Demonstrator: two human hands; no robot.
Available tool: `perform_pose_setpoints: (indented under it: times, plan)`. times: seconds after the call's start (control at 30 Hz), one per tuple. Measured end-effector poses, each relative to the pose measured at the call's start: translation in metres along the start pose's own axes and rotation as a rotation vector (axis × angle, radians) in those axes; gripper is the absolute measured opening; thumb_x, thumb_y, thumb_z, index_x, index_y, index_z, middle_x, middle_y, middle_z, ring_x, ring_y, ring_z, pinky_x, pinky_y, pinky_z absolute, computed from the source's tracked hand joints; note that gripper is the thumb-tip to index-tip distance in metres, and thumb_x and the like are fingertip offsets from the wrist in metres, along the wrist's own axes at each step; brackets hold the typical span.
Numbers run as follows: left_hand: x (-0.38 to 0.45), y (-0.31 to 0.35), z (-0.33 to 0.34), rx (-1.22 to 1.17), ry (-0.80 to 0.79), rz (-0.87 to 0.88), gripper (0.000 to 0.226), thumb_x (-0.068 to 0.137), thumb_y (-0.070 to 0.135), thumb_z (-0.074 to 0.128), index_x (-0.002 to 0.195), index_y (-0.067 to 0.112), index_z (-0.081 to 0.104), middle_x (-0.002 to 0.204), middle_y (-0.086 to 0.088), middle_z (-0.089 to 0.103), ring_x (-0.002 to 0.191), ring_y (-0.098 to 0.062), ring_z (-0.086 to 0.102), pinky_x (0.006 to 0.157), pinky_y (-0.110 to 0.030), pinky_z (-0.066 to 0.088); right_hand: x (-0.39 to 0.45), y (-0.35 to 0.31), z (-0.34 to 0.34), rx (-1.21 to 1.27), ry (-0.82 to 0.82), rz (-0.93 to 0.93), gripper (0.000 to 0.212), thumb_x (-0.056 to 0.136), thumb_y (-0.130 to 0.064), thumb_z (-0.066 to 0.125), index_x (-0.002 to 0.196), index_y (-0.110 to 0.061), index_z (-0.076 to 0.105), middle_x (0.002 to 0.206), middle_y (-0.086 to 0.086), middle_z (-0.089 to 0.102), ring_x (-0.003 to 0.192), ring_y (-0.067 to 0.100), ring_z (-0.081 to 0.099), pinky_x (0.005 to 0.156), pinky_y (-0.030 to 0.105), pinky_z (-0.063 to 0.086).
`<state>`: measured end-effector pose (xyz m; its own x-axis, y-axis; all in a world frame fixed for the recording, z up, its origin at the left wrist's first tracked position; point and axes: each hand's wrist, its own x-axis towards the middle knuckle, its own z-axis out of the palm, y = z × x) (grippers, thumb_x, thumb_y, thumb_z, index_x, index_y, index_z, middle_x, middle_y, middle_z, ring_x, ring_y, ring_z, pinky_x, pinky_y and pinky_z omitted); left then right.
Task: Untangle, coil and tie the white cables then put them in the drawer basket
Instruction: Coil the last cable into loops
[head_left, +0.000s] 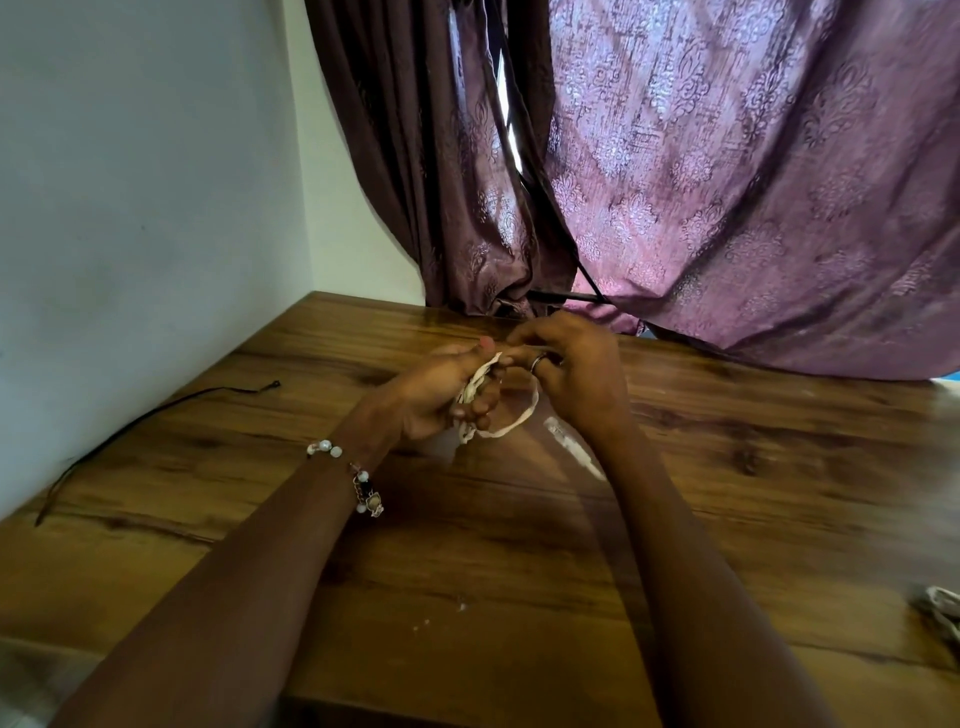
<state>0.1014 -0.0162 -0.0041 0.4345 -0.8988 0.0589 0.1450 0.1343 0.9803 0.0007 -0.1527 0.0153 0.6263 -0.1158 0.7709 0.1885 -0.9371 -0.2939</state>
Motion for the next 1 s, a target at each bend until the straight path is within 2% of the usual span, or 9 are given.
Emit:
perform_pose_setpoints:
  times: [0.1, 0.23, 0.33, 0.4, 0.53, 0.67, 0.8, 0.9, 1.0]
  plan:
    - [-0.003, 0.004, 0.001, -0.122, -0.115, -0.039, 0.049, 0.093, 0.050, 0.032, 0.079, 0.006, 0.049, 0.036, 0.001, 0.035, 0.026, -0.004, 0.020, 0.038, -0.017, 0.033, -0.003, 0.007, -0.002, 0.098, 0.005, 0.052, 0.012, 0.075, -0.013, 0.074, 0.086, -0.017, 0.075, 0.082, -0.002, 0.070, 0.074, 0.008, 0.062, 0.066, 0.030, 0.051]
    - [-0.008, 0.004, -0.004, -0.230, -0.125, 0.010, 0.037, 0.091, 0.038, 0.043, 0.071, 0.006, 0.046, 0.032, 0.006, 0.030, 0.024, -0.001, 0.021, 0.036, -0.011, 0.029, -0.005, 0.011, 0.006, 0.218, -0.104, 0.025, 0.023, 0.088, -0.030, 0.062, 0.103, -0.017, 0.073, 0.094, 0.001, 0.071, 0.086, 0.013, 0.065, 0.074, 0.038, 0.053]
    - [-0.009, 0.006, -0.005, -0.389, -0.221, 0.012, 0.036, 0.083, 0.037, 0.067, 0.066, 0.009, 0.051, 0.029, 0.007, 0.033, 0.021, 0.000, 0.027, 0.033, -0.010, 0.035, -0.010, 0.003, 0.014, 0.372, -0.217, 0.087, 0.036, 0.095, -0.034, 0.050, 0.123, -0.017, 0.062, 0.114, 0.001, 0.068, 0.104, 0.014, 0.064, 0.088, 0.037, 0.052]
    - [-0.008, 0.007, -0.004, -0.426, -0.273, 0.005, 0.038, 0.072, 0.037, 0.080, 0.064, 0.011, 0.054, 0.029, 0.007, 0.035, 0.021, 0.000, 0.030, 0.032, -0.010, 0.036, -0.013, 0.000, 0.019, 0.484, -0.261, 0.158, 0.033, 0.097, -0.029, 0.046, 0.123, -0.013, 0.060, 0.111, 0.003, 0.068, 0.103, 0.016, 0.064, 0.087, 0.035, 0.052]
    - [-0.006, 0.007, 0.002, -0.381, -0.096, -0.019, 0.038, 0.081, 0.044, 0.059, 0.061, 0.012, 0.050, 0.032, 0.006, 0.036, 0.021, 0.000, 0.028, 0.032, -0.013, 0.037, -0.014, 0.001, 0.027, 0.447, -0.262, 0.247, 0.038, 0.098, -0.035, 0.037, 0.104, -0.006, 0.060, 0.084, 0.001, 0.064, 0.077, 0.011, 0.061, 0.069, 0.035, 0.050]
    - [-0.003, 0.004, 0.005, -0.169, 0.075, -0.020, 0.038, 0.090, 0.039, 0.050, 0.067, 0.009, 0.047, 0.042, 0.001, 0.043, 0.027, -0.003, 0.033, 0.039, -0.017, 0.044, -0.017, 0.007, 0.032, 0.285, -0.289, 0.213, 0.041, 0.094, -0.041, 0.035, 0.105, -0.009, 0.058, 0.098, 0.008, 0.065, 0.089, 0.024, 0.062, 0.079, 0.051, 0.050]
    - [-0.003, 0.002, -0.005, -0.043, 0.058, -0.053, 0.035, 0.084, 0.042, 0.054, 0.069, 0.010, 0.048, 0.043, 0.005, 0.039, 0.030, -0.002, 0.030, 0.047, -0.022, 0.033, -0.016, 0.009, 0.028, 0.401, -0.376, 0.226, 0.031, 0.096, -0.021, 0.041, 0.116, -0.005, 0.058, 0.101, 0.002, 0.064, 0.090, 0.009, 0.060, 0.080, 0.031, 0.050]
    - [0.000, 0.001, -0.004, -0.130, 0.125, -0.065, 0.037, 0.093, 0.038, 0.047, 0.070, 0.010, 0.045, 0.039, 0.007, 0.033, 0.027, -0.001, 0.024, 0.041, -0.016, 0.031, -0.020, 0.018, 0.026, 0.460, -0.421, 0.334, 0.036, 0.095, -0.002, 0.051, 0.130, -0.010, 0.048, 0.097, -0.004, 0.060, 0.067, -0.012, 0.057, 0.059, 0.007, 0.043]
    - [0.000, 0.009, -0.009, -0.427, 0.164, -0.112, 0.042, 0.100, 0.038, 0.037, 0.067, 0.013, 0.041, 0.035, 0.008, 0.028, 0.023, -0.002, 0.022, 0.033, -0.011, 0.028, -0.020, 0.022, 0.019, 0.607, -0.389, 0.490, 0.052, 0.088, 0.012, 0.055, 0.134, -0.009, 0.044, 0.098, 0.013, 0.060, 0.054, -0.004, 0.056, 0.047, 0.010, 0.041]
